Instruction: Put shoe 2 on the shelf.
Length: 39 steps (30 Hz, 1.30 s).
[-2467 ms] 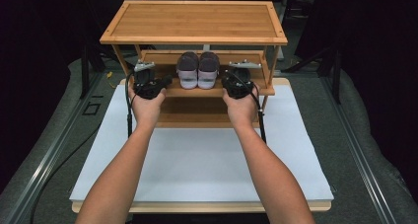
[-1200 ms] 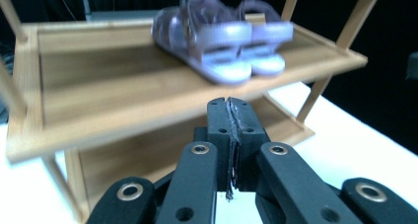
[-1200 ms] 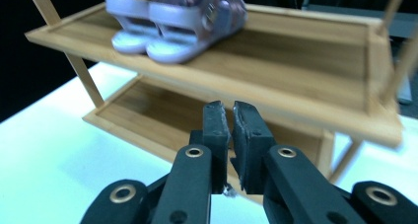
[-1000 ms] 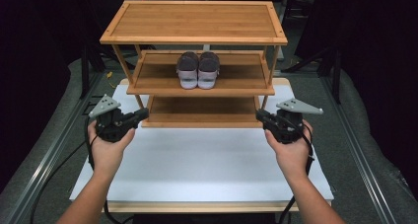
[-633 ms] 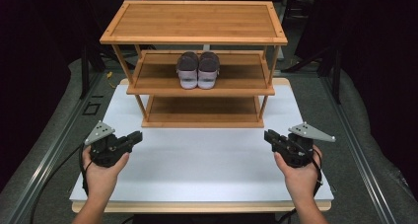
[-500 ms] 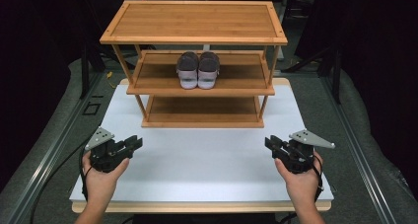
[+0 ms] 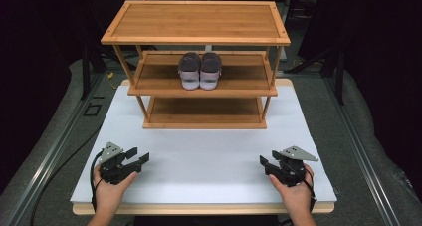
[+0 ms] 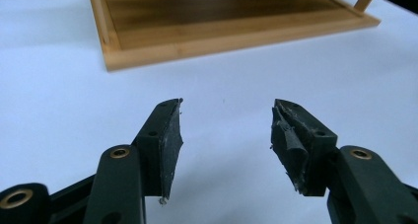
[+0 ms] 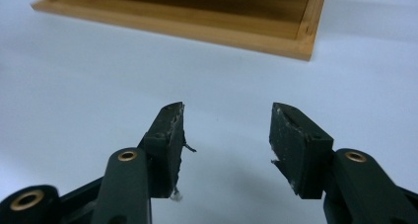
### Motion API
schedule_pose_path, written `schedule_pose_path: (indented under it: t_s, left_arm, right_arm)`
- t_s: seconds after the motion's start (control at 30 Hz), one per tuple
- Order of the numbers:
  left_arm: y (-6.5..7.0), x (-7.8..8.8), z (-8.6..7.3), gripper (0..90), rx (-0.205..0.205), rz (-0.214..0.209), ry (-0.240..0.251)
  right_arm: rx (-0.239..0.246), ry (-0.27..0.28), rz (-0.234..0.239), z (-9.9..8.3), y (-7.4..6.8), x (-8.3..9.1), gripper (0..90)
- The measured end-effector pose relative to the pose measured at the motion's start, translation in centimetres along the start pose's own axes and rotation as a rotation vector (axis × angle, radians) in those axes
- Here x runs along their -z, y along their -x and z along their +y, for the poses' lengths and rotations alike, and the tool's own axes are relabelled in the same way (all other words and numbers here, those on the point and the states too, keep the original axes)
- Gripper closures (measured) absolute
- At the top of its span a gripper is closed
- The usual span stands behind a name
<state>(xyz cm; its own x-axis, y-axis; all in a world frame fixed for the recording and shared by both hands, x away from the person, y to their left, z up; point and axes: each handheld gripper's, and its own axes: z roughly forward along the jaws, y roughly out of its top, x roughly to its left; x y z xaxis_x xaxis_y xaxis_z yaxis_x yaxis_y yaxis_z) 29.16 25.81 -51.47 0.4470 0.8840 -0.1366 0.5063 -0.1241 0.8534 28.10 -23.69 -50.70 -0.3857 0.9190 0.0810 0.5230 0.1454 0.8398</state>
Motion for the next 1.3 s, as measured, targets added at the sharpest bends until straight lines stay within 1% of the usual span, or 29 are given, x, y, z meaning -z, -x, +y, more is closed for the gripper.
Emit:
schedule_pose_path:
  t_s: [0.03, 0.07, 0.13, 0.17, 0.23, 0.27, 0.33, 0.4, 0.47, 0.5, 0.53, 0.57, 0.63, 0.67, 0.7, 0.73, 0.77, 0.8, 0.83, 0.93, 1.0, 1.1, 1.2, 1.3]
  left_arm:
    - [-0.1, -0.2, -0.3, 45.0, -0.006, -0.002, -0.011]
    - [-0.2, -0.3, -0.4, 44.9, -0.004, -0.007, -0.015]
    - [-0.4, -0.5, -0.6, 44.9, -0.013, -0.007, -0.02]
    - [-0.4, -0.6, -0.7, 44.7, -0.013, -0.005, -0.022]
    - [-0.4, -0.7, -0.9, 44.6, -0.015, -0.012, -0.025]
    - [-0.4, -0.8, -1.0, 44.6, -0.024, -0.017, -0.029]
    - [-0.1, -1.2, -1.3, 44.6, -0.045, -0.026, -0.048]
    - [0.1, -1.5, -1.5, 44.6, -0.049, -0.036, -0.065]
    - [0.4, -1.9, -1.6, 44.6, -0.058, -0.048, -0.075]
    - [0.5, -2.1, -1.7, 44.6, -0.059, -0.051, -0.08]
    - [0.6, -2.3, -1.7, 44.6, -0.062, -0.057, -0.087]
    - [0.7, -2.5, -1.8, 44.6, -0.066, -0.062, -0.094]
    - [0.9, -2.8, -1.8, 44.6, -0.082, -0.062, -0.104]
    - [1.0, -2.9, -1.8, 44.6, -0.083, -0.066, -0.11]
    - [1.1, -2.9, -1.9, 44.6, -0.086, -0.068, -0.113]
    - [1.1, -3.0, -1.9, 44.6, -0.085, -0.068, -0.111]
    - [1.1, -3.0, -1.9, 44.6, -0.092, -0.07, -0.116]
    - [1.2, -3.1, -1.9, 44.6, -0.094, -0.071, -0.118]
    - [1.3, -3.1, -1.9, 44.6, -0.094, -0.072, -0.122]
    - [1.3, -3.1, -1.9, 44.6, -0.096, -0.075, -0.122]
    - [1.3, -3.1, -1.9, 44.6, -0.097, -0.073, -0.123]
    - [1.2, -3.1, -1.9, 44.6, -0.091, -0.074, -0.118]
    - [1.1, -3.1, -1.9, 44.6, -0.087, -0.072, -0.121]
    - [0.8, -3.0, -1.8, 44.6, -0.084, -0.067, -0.116]
  right_arm:
    - [0.005, -0.004, -0.001, -0.2, -0.1, -0.2, 47.1]
    - [0.017, -0.005, -0.004, -0.4, -0.2, -0.4, 45.9]
    - [0.045, 0.007, -0.018, -0.6, -0.3, -0.6, 44.9]
    - [0.049, 0.011, -0.015, -0.6, -0.4, -0.7, 44.9]
    - [0.055, -0.007, -0.024, -0.9, -0.4, -1.1, 44.7]
    - [0.049, -0.019, -0.012, -1.0, -0.4, -1.4, 44.7]
    - [0.057, -0.039, 0.004, -1.2, -0.3, -1.8, 44.7]
    - [0.056, -0.063, 0.01, -1.3, -0.4, -2.2, 44.7]
    - [0.051, -0.066, 0.023, -1.4, -0.5, -2.5, 44.7]
    - [0.059, -0.07, 0.033, -1.5, -0.6, -2.6, 44.7]
    - [0.066, -0.073, 0.033, -1.5, -0.7, -2.7, 44.7]
    - [0.071, -0.081, 0.017, -1.5, -0.8, -2.7, 44.7]
    - [0.077, -0.084, 0.03, -1.5, -0.9, -2.8, 44.7]
    - [0.084, -0.103, 0.036, -1.5, -0.9, -2.8, 44.7]
    - [0.081, -0.092, 0.039, -1.6, -1.0, -3.0, 44.7]
    - [0.082, -0.094, 0.042, -1.6, -1.0, -3.0, 44.7]
    - [0.083, -0.101, 0.027, -1.6, -1.1, -3.0, 44.7]
    - [0.084, -0.101, 0.03, -1.6, -1.1, -3.0, 44.8]
    - [0.082, -0.104, 0.045, -1.6, -1.1, -3.0, 44.7]
    - [0.085, -0.108, 0.045, -1.6, -1.1, -3.1, 44.8]
    - [0.079, -0.101, 0.047, -1.7, -1.1, -3.1, 44.8]
    - [0.077, -0.101, 0.057, -1.7, -1.1, -3.1, 44.9]
    - [0.077, -0.103, 0.047, -1.7, -1.0, -3.1, 44.9]
    - [0.073, -0.104, 0.054, -1.7, -0.9, -3.2, 44.9]
